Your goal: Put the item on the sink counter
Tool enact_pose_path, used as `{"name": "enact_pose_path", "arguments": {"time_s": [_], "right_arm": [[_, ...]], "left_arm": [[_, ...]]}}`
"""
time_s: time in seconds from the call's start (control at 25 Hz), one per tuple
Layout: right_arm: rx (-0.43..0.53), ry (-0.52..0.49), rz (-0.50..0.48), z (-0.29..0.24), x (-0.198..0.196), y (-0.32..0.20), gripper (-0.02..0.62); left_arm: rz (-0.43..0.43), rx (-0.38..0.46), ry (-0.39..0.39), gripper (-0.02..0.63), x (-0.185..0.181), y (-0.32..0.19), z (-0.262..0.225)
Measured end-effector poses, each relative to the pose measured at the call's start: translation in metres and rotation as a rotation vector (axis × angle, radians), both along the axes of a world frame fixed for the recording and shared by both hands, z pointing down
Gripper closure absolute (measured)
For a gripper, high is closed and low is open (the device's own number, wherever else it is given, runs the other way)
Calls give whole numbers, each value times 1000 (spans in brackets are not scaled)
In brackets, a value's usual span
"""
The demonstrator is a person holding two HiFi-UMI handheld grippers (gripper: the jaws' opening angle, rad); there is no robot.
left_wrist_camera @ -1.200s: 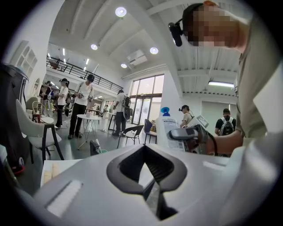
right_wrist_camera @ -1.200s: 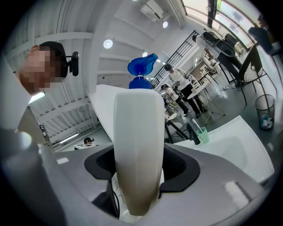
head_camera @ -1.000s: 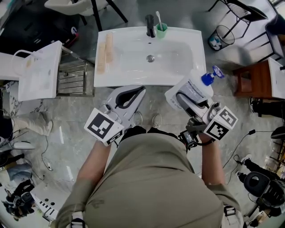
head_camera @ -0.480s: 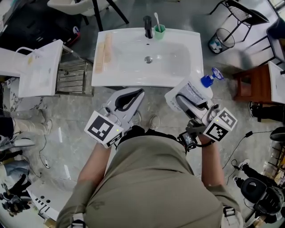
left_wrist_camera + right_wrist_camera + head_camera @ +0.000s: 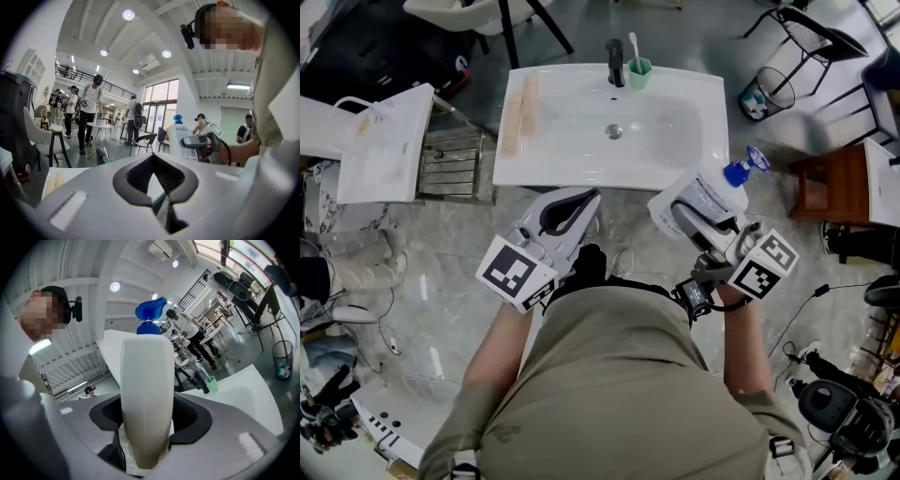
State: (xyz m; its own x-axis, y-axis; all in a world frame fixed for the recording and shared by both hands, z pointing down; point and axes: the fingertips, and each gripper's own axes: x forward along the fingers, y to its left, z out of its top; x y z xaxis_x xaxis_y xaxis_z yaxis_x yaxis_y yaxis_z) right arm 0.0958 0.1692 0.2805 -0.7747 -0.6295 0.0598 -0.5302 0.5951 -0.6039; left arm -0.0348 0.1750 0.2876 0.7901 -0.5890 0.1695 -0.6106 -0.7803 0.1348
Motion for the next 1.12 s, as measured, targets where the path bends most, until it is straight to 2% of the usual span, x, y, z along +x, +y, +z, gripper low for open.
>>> {"name": "enact_pose_path", "arguments": {"time_s": [0.32, 1.12], "right_arm": [[-7, 14, 16, -1, -8, -17, 319], [-51, 59, 77, 30, -57, -137, 319]], "left_arm": [[16, -2, 13, 600, -8, -20, -1], [88, -26, 14, 600, -52, -148, 18]]}}
